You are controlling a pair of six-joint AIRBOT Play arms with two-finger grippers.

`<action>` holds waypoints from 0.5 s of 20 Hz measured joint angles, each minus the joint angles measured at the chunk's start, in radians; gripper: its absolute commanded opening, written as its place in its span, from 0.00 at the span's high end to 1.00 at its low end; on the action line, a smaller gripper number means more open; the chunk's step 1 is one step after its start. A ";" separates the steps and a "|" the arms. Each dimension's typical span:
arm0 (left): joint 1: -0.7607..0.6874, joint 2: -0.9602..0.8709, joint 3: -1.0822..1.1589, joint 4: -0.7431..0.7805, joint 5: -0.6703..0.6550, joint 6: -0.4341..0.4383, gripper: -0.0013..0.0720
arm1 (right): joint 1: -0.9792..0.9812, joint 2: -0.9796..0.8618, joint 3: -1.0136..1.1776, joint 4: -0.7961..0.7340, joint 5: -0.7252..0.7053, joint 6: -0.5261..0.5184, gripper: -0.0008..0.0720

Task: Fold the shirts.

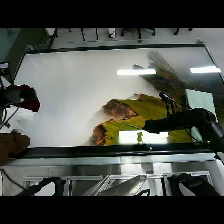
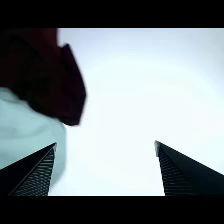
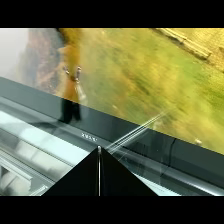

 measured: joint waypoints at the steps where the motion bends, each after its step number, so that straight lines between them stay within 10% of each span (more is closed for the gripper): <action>1: 0.045 -0.063 0.035 0.010 -0.046 0.000 0.03 | 0.000 0.000 0.000 0.000 0.000 0.000 0.96; 10: 0.186 -0.599 0.360 0.039 -0.170 0.023 0.07 | 0.000 0.000 0.000 0.000 0.001 0.000 0.96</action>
